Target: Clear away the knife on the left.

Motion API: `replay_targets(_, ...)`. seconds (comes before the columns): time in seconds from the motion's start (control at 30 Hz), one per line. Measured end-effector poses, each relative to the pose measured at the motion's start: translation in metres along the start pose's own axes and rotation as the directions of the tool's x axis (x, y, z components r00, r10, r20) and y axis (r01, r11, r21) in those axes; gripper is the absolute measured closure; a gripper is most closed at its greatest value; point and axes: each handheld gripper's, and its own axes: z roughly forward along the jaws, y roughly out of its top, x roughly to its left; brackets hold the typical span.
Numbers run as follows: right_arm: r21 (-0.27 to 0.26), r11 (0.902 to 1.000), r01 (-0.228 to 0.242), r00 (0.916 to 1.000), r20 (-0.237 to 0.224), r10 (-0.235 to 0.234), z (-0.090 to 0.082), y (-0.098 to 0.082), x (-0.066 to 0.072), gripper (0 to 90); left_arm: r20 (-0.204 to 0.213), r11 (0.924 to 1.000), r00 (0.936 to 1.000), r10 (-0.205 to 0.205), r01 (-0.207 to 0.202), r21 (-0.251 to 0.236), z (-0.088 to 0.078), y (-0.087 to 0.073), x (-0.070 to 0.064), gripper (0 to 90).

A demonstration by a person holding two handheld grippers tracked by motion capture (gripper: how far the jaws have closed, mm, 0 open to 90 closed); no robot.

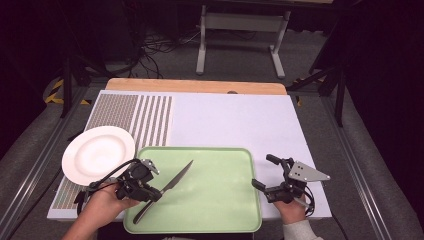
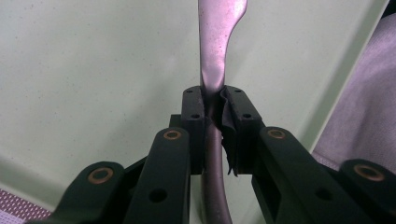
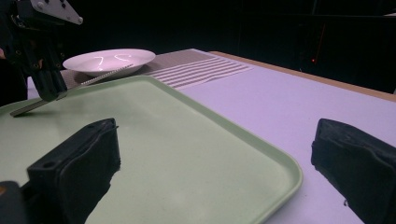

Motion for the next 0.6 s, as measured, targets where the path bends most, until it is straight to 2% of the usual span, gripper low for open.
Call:
replay_targets(0.13, 0.001, 1.0, 0.0, 1.0, 0.0, 0.0, 0.0, 0.0, 0.0, 1.7, -0.003, 1.0, 1.0, -0.002, 0.002, 0.009, 0.003, 0.001, 0.001, 80.2)
replay_targets(0.47, 0.003, 1.0, -0.002, 1.0, -0.001, 0.002, 0.001, 0.0, 0.0, 1.7, -0.008, 0.9978, 0.9991, -0.042, 0.042, 0.052, 0.013, 0.004, 0.002, 80.0)
replay_targets(0.6, 0.002, 1.0, -0.001, 1.0, -0.001, 0.001, 0.001, 0.0, 0.0, 1.7, -0.009, 0.9971, 0.9991, -0.042, 0.043, 0.063, 0.016, 0.005, 0.002, 80.0)
